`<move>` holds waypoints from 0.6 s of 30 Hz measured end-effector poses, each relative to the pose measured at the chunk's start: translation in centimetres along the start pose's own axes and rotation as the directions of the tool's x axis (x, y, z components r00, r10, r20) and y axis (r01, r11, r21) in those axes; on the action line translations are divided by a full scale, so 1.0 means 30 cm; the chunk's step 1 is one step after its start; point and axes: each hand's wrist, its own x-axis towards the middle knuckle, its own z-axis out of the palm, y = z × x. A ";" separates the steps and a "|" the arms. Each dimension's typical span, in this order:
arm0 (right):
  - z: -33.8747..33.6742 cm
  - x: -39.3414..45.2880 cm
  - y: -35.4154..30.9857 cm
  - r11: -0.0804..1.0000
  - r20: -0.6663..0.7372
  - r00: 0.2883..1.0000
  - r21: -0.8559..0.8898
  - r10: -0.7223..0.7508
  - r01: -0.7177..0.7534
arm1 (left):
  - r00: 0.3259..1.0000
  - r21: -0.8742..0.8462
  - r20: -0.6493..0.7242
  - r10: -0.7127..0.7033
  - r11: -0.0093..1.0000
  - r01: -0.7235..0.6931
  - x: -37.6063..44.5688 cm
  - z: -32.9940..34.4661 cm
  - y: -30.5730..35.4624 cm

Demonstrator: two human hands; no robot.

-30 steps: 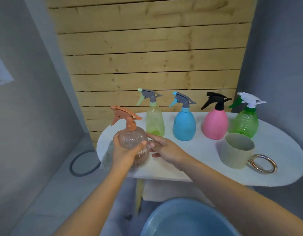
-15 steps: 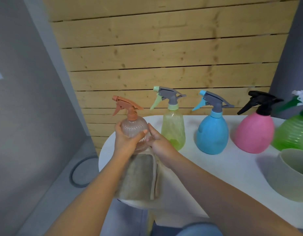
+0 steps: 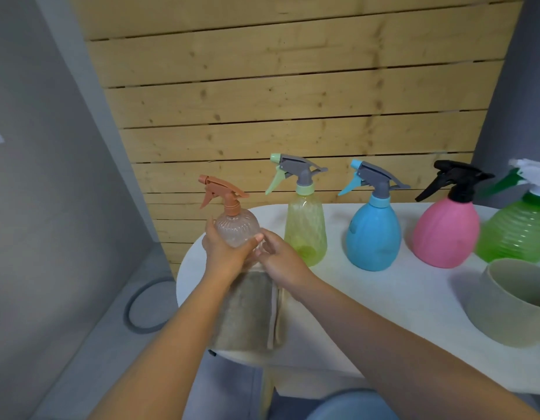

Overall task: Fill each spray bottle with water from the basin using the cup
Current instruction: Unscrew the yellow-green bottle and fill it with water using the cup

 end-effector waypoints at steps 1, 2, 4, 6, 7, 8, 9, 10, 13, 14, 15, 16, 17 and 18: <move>-0.009 -0.023 0.001 1.000 -0.054 0.999 -0.003 0.001 -0.002 | 0.995 0.057 -0.091 0.031 0.998 -0.026 -0.030 0.009 0.010; -0.025 -0.049 0.000 1.000 -0.127 0.992 -0.022 0.002 -0.004 | 0.980 0.108 -0.178 0.090 0.992 -0.072 -0.067 0.018 0.025; -0.067 -0.093 0.009 0.993 -0.277 0.960 -0.113 -0.042 0.010 | 0.945 0.121 -0.233 0.231 0.971 -0.207 -0.124 0.050 0.046; -0.116 -0.130 0.017 0.977 -0.391 0.917 -0.213 -0.081 -0.004 | 0.968 0.007 -0.100 0.230 0.973 -0.230 -0.163 0.096 0.079; -0.135 -0.138 0.021 0.972 -0.432 0.898 -0.236 -0.089 -0.017 | 0.981 -0.053 -0.011 0.193 0.980 -0.193 -0.171 0.117 0.099; -0.162 -0.144 0.024 0.971 -0.466 0.880 -0.239 -0.089 -0.029 | 0.985 -0.090 0.071 0.156 0.985 -0.150 -0.175 0.142 0.127; -0.174 -0.142 0.026 0.972 -0.482 0.873 -0.230 -0.079 -0.038 | 0.981 -0.104 0.135 0.137 0.987 -0.124 -0.165 0.154 0.140; -0.192 -0.137 0.031 0.972 -0.484 0.872 -0.232 -0.076 -0.044 | 0.972 -0.103 0.197 0.129 0.989 -0.110 -0.153 0.168 0.153; -0.250 -0.120 0.027 0.944 -0.391 0.915 -0.329 -0.097 -0.040 | 0.941 -0.133 0.321 0.107 0.989 -0.067 -0.108 0.214 0.176; -0.265 -0.114 0.025 0.942 -0.343 0.934 -0.335 -0.104 -0.018 | 0.940 -0.132 0.327 0.097 0.990 -0.056 -0.100 0.228 0.179; -0.275 -0.110 0.026 0.950 -0.300 0.949 -0.311 -0.095 -0.004 | 0.941 -0.134 0.322 0.099 0.989 -0.058 -0.091 0.244 0.177; -0.274 -0.112 0.020 0.962 -0.269 0.960 -0.275 -0.080 0.003 | 0.947 -0.129 0.306 0.099 0.990 -0.062 -0.089 0.247 0.176; -0.278 -0.114 0.021 0.973 -0.263 0.963 -0.233 -0.055 -0.008 | 0.952 -0.118 0.286 0.107 0.990 -0.076 -0.084 0.257 0.176; -0.282 -0.117 0.026 0.980 -0.279 0.960 -0.199 -0.035 -0.022 | 0.958 -0.099 0.262 0.115 0.991 -0.092 -0.089 0.262 0.181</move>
